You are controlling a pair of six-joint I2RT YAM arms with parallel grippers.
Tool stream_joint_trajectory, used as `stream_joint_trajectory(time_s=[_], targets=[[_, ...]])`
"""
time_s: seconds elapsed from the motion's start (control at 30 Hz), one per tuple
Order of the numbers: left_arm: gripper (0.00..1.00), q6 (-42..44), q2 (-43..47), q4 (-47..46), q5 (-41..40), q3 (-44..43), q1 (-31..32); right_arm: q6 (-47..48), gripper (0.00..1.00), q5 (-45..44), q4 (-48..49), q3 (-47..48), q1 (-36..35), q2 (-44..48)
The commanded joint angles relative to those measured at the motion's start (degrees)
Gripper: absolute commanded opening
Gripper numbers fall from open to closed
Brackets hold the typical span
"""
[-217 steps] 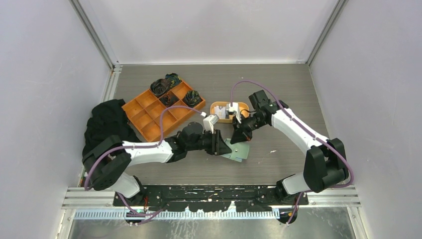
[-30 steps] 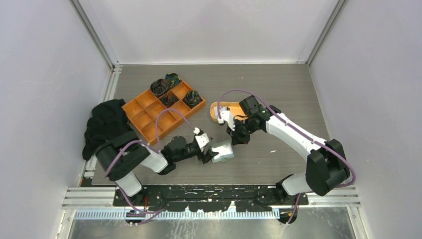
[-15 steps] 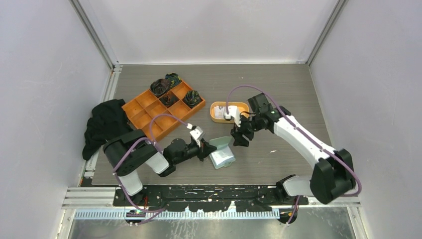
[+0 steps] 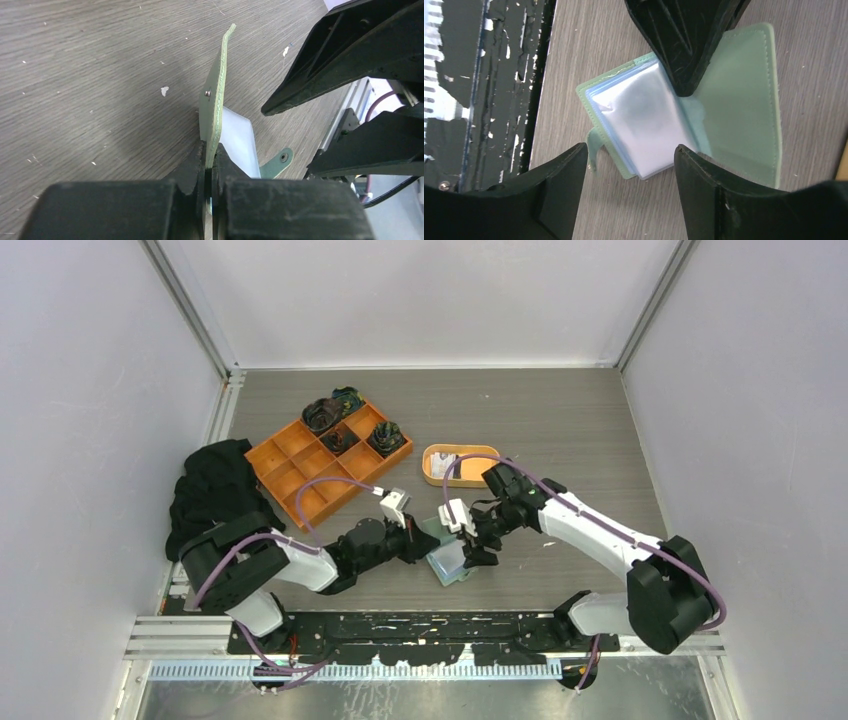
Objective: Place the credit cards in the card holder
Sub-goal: Open the card holder at the center of the board.
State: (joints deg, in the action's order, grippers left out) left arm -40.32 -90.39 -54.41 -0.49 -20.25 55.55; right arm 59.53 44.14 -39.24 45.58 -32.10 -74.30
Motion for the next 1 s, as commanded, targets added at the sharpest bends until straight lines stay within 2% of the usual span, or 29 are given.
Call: stream_joint_trajectory(time_s=[0.0,0.13,0.27,0.33,0.7,0.97], targets=[[0.0,-5.26,-0.87,-4.27,0.02,-1.82,0.22,-0.26,0.71,-2.22,5.92,-0.47,-1.66,0.81],[0.0,-8.42,-1.35,-5.39,0.23,-2.03,0.03,2.15,0.8,-2.98,4.58,-0.76,-3.17,0.87],[0.0,-13.42,-0.24,-1.13,0.23,-2.45,-1.65,4.52,0.93,-4.04,3.67,-1.34,-4.71,1.17],[0.0,-14.32,0.16,0.04,2.2,-2.72,-1.98,4.12,0.96,-5.43,4.14,-1.37,-5.18,1.1],[0.0,-18.04,-0.39,0.72,5.05,-3.64,-2.38,-1.06,0.97,-13.33,10.11,-2.05,-8.08,-0.32],[0.0,-20.76,-0.86,1.03,6.38,-3.57,-3.28,0.18,0.98,-13.82,9.1,-1.99,-9.19,-0.73]])
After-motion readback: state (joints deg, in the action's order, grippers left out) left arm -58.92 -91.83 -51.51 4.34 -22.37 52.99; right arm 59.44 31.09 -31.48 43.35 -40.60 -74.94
